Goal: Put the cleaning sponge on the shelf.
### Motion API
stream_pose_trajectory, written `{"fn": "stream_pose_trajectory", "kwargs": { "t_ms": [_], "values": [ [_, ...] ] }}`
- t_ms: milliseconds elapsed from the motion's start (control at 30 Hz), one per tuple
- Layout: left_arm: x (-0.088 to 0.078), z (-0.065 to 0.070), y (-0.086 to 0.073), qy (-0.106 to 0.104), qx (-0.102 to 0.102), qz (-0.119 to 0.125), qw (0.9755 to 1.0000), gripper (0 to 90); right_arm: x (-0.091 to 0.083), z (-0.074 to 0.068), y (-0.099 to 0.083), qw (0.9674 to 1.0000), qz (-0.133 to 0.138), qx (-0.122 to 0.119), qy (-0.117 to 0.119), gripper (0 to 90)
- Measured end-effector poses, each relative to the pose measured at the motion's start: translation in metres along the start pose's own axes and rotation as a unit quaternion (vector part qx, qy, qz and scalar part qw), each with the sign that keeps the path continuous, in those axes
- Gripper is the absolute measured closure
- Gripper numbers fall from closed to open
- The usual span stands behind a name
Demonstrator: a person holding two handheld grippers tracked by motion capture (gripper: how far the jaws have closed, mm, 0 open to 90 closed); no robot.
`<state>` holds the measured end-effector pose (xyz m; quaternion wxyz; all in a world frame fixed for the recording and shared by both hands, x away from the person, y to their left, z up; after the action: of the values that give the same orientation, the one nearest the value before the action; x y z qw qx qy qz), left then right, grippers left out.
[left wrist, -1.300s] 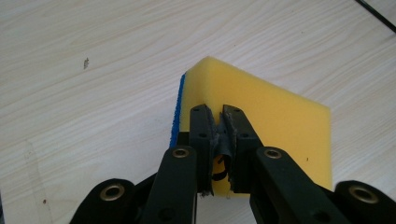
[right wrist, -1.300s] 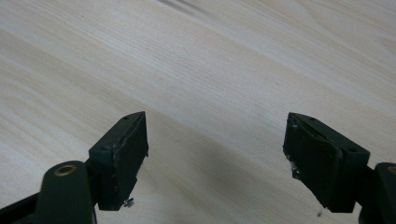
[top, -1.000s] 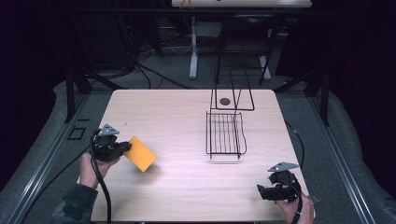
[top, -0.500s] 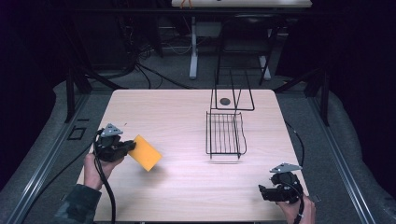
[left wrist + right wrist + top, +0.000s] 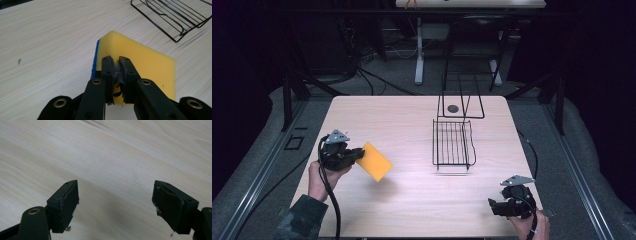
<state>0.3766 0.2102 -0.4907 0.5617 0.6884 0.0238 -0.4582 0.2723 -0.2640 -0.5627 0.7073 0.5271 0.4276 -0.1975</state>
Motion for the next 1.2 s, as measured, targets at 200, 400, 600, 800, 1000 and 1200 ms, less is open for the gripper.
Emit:
{"fn": "stream_pose_trajectory", "kwargs": {
  "t_ms": [200, 400, 600, 800, 1000, 1200],
  "values": [
    [0.007, 0.01, 0.012, -0.011, 0.007, 0.0, 0.9999, 83.1, -0.003, -0.001, -0.001, 1.0, 0.007, 0.001, 0.001, 21.0],
    [0.012, 0.019, 0.02, -0.023, 0.013, 0.002, 0.9997, 83.1, -0.002, -0.001, 0.0, 1.0, 0.0, -0.003, 0.003, 21.0],
    [0.018, 0.027, 0.028, -0.034, 0.022, -0.006, 0.9992, 83.1, -0.003, -0.001, 0.001, 1.0, 0.006, -0.005, 0.001, 21.0],
    [0.023, 0.033, 0.035, -0.047, 0.023, -0.005, 0.9986, 83.2, -0.002, -0.001, 0.001, 0.9999, -0.002, -0.012, -0.006, 20.7],
    [0.026, 0.042, 0.042, -0.056, 0.023, -0.001, 0.9981, 83.2, -0.004, -0.001, 0.002, 0.9998, 0.005, -0.013, -0.012, 20.7],
    [0.026, 0.046, 0.047, -0.061, 0.025, 0.003, 0.9978, 83.2, -0.003, -0.003, 0.002, 0.9997, 0.002, -0.021, -0.014, 20.9]
  ]
}}
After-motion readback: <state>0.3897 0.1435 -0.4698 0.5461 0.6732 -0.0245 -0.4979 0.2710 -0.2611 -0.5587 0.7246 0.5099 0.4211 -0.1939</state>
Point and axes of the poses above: each handheld gripper's, and its own axes: x roughly forward along the jaws, y roughly out of its top, z roughly to its right, the point moved 4 cm from there along x, roughly forward along the jaws, and after that the axes turned 1 degree about -y, right-handed, at the moved point
